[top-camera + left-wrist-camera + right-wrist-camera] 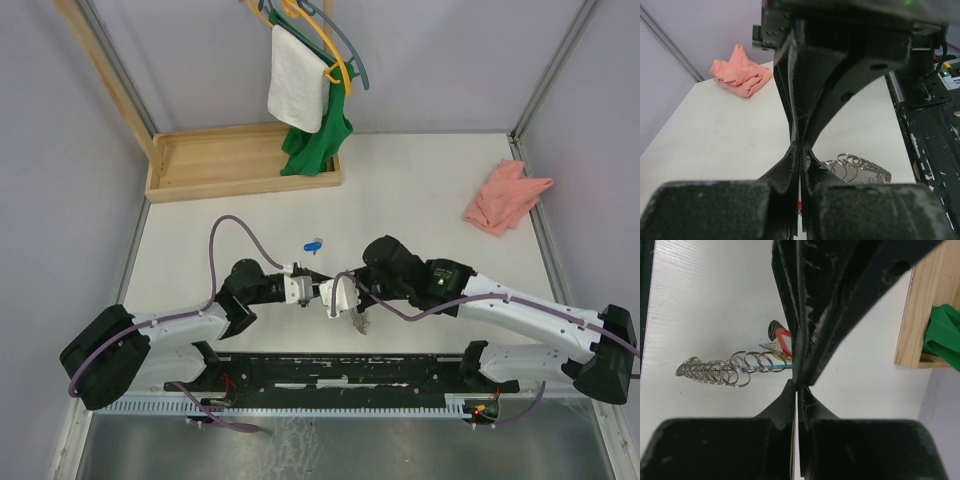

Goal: Put the keys on the keyring

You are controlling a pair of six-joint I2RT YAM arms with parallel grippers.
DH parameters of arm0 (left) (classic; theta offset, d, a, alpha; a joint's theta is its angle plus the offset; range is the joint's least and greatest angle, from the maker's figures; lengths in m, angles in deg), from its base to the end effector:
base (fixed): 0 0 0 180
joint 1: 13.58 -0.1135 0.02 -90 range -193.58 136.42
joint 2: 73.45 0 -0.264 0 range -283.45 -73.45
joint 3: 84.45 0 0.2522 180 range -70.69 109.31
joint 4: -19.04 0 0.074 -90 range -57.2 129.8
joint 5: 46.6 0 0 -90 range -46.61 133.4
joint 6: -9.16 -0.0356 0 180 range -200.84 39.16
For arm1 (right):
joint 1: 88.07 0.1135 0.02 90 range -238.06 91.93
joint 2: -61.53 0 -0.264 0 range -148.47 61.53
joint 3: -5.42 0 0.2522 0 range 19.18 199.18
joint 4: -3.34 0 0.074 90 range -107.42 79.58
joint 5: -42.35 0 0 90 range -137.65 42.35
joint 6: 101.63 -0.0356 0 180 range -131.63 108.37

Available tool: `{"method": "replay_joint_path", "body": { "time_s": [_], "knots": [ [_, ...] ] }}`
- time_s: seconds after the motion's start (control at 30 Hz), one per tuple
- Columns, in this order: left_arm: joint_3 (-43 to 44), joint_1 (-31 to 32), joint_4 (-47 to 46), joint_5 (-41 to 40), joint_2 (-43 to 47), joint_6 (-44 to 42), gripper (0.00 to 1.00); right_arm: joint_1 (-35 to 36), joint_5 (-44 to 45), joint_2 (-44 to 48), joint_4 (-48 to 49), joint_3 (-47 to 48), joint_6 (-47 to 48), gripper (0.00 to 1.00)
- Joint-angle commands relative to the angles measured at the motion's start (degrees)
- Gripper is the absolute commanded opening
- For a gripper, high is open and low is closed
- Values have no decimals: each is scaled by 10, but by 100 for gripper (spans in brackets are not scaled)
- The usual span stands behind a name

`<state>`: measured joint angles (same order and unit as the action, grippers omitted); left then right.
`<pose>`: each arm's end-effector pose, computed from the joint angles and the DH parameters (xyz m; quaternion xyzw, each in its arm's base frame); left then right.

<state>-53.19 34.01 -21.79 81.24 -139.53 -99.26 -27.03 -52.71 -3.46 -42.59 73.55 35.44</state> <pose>0.1333 -0.1783 0.2215 0.5469 0.3995 -0.3870 0.6258 0.1137 0.2120 0.2922 -0.7515 0.5231 0.0888 0.3922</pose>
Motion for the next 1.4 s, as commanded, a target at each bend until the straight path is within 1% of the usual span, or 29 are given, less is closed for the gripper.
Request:
{"method": "replay_joint_path", "body": {
  "time_s": [0.0, 0.13, 0.23, 0.4, 0.63, 0.7, 0.83, 0.93, 1.13, 1.3, 1.37],
  "knots": [
    [45, 3, -22, 31, -4, 34, 3, 11, -32, -10, 28, 20, 18, 1],
    [48, 3, -23, 35, -10, 51, 3, 15, -28, -13, 26, 22, 25, 1],
    [52, 2, -5, 30, -12, 58, 3, 15, -25, -2, 29, 19, 27, 1],
    [45, 0, 6, -1, -14, 83, 3, 15, -26, 31, 45, 1, 20, 1],
    [38, -11, 2, -27, -8, 140, 3, 15, -27, 60, 65, -19, 9, 1],
    [34, -15, -1, -31, -7, 160, 3, 15, -25, 69, 75, -27, 3, 1],
    [10, -31, -39, -36, 1, 209, 3, 12, -21, 88, 96, -41, -13, 1],
    [2, -41, -46, -41, 7, 228, 3, 8, -26, 101, 110, -51, -25, 1],
    [-23, -45, -87, -42, 6, 263, 3, -11, -51, 135, 178, -86, -75, 1],
    [-43, -45, -112, -52, 6, 290, 3, -38, -83, 167, 268, -128, -137, 1],
    [-52, -44, -139, -57, 1, 304, 3, -48, -101, 177, 304, -146, -165, 1]
  ]
}}
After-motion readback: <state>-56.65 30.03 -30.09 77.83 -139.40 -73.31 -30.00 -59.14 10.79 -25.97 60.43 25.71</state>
